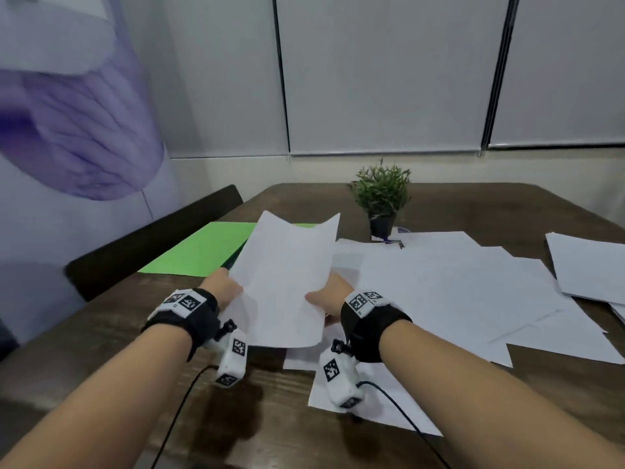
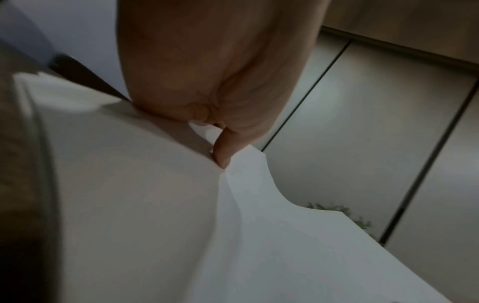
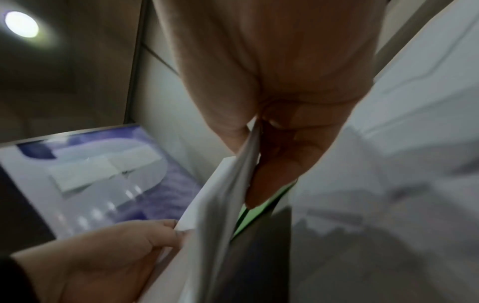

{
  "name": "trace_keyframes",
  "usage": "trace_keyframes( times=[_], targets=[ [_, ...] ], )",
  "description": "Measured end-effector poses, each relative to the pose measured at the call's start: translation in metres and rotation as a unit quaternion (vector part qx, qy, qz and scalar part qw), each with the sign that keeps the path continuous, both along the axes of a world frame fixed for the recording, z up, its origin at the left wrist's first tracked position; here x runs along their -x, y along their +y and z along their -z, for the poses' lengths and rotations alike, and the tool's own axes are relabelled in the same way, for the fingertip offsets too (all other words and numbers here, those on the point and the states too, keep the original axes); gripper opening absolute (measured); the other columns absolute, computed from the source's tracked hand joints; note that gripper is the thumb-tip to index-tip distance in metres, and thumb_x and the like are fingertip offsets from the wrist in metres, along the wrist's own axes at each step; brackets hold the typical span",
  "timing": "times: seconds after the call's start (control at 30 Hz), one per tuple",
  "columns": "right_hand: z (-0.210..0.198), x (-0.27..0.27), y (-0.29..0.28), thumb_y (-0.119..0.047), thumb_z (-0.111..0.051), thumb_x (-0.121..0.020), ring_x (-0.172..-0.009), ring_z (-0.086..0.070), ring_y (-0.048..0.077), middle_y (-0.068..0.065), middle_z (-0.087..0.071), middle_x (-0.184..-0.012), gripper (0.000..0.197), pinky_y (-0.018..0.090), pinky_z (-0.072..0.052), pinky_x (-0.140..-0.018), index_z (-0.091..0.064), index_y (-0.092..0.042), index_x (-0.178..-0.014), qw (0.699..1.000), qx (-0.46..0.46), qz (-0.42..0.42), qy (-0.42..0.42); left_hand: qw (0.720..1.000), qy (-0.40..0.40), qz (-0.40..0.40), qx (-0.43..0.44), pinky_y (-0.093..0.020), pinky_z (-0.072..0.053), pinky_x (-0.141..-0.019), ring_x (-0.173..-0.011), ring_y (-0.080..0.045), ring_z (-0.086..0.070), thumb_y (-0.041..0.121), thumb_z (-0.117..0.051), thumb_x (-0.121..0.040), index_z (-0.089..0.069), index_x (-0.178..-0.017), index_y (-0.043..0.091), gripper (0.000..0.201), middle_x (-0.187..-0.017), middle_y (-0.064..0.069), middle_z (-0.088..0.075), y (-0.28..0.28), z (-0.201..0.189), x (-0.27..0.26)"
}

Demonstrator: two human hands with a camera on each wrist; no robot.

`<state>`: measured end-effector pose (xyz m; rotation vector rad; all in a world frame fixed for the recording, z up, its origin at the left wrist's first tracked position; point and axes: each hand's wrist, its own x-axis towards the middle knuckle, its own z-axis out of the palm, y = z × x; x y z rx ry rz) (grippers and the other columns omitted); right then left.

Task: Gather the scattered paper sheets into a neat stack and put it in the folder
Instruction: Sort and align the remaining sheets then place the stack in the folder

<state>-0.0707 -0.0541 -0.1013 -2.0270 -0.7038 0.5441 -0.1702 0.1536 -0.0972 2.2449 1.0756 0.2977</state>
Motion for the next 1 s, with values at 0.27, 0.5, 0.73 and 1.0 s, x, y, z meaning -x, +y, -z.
trace_keyframes(
  times=[0.27, 0.5, 0.73, 1.0],
  targets=[
    [0.029, 0.052, 0.067, -0.04, -0.066, -0.086, -0.099, -0.066, 0.033, 0.011, -0.068, -0.101, 0.04, 0.043, -0.054, -0.091, -0.062, -0.003, -0.101, 0.986, 0.153, -0.064, -0.005, 0.984, 0.17, -0.039, -0.045, -0.031, -0.044, -0.091, -0.113, -0.031, -0.057, 0.014, -0.057, -0.089, -0.058, -0.117, -0.002, 0.033, -0.122, -0.017, -0.06, 0.059, 0.021, 0.072],
    [0.041, 0.071, 0.079, -0.023, -0.067, -0.09, -0.053, -0.061, 0.021, 0.012, -0.06, -0.07, 0.036, 0.037, -0.058, -0.064, -0.057, 0.005, -0.11, 0.979, 0.105, -0.083, 0.153, 0.97, 0.228, -0.08, -0.028, -0.026, -0.045, -0.078, -0.115, -0.026, -0.059, 0.026, -0.056, -0.094, -0.061, -0.12, -0.003, 0.039, -0.122, -0.015, -0.063, 0.076, 0.029, 0.092],
    [0.016, 0.051, 0.054, -0.042, -0.067, -0.087, -0.068, -0.067, 0.03, 0.018, -0.069, -0.083, 0.05, 0.039, -0.06, -0.069, -0.055, 0.006, -0.087, 0.986, 0.1, -0.047, 0.126, 0.982, 0.179, -0.057, -0.03, -0.028, -0.044, -0.074, -0.09, -0.027, -0.061, 0.04, -0.067, -0.083, -0.066, -0.092, 0.001, 0.04, -0.109, -0.017, -0.068, 0.084, 0.014, 0.069],
    [-0.013, -0.051, -0.066, -0.06, -0.063, -0.081, -0.097, -0.062, 0.029, 0.01, -0.061, -0.101, 0.064, 0.037, -0.05, -0.082, -0.059, -0.004, -0.112, 0.983, 0.12, 0.138, -0.008, 0.993, -0.06, 0.032, 0.094, -0.04, -0.046, -0.091, -0.103, -0.028, -0.051, 0.031, -0.063, -0.089, -0.052, -0.094, 0.009, 0.025, -0.095, -0.012, -0.052, -0.041, -0.027, -0.036]
  ],
)
